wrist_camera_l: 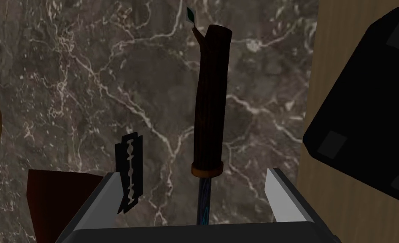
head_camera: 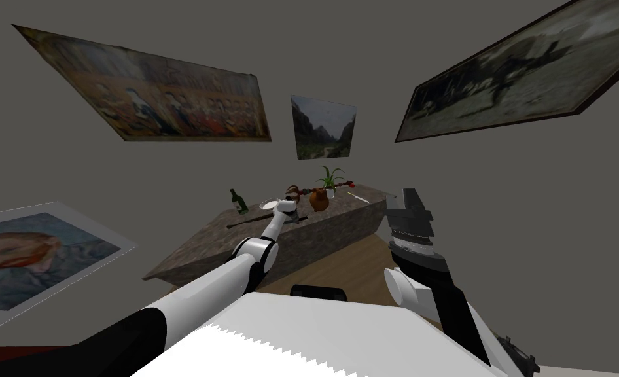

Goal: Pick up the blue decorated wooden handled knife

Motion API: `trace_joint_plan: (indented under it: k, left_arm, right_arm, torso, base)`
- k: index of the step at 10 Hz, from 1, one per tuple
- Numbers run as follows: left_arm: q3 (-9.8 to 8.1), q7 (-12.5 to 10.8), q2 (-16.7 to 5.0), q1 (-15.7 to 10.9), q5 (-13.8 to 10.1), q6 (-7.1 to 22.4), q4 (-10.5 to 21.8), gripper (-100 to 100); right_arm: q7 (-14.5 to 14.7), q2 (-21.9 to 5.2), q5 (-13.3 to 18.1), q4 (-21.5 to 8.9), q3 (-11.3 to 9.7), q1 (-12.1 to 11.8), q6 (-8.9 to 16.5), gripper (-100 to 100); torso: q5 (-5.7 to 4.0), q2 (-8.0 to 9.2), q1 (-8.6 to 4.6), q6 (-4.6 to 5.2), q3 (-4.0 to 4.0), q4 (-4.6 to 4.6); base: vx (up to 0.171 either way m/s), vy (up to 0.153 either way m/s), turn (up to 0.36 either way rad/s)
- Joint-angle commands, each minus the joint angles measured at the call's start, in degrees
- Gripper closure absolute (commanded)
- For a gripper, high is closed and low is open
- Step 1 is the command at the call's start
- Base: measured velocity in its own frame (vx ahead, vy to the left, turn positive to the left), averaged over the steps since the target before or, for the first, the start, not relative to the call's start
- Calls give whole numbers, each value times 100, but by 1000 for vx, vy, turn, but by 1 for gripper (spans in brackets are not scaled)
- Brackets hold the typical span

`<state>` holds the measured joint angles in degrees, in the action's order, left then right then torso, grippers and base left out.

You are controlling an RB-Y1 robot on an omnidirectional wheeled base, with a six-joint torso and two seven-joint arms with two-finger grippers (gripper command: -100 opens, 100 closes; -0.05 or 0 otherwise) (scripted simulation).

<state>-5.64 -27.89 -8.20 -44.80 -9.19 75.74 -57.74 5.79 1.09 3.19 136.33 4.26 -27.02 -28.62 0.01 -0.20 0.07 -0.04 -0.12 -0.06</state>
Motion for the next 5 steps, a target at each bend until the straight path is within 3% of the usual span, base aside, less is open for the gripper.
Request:
trace_joint_plan:
  k: [1,5]
  left_arm:
    - [-29,-122,1,-132,-46,275,231,-100]
    - [-67,-335,7,-337,-115,714,576,-100]
  right_arm:
    - [0,0,0,0,0,0,0,0]
    - [0,0,0,0,0,0,0,0]
  torso:
    - [0,0,0,0,0,0]
    - [0,1,1,-1,0,0]
  base:
    - [62,12,-4]
    - [52,12,-3]
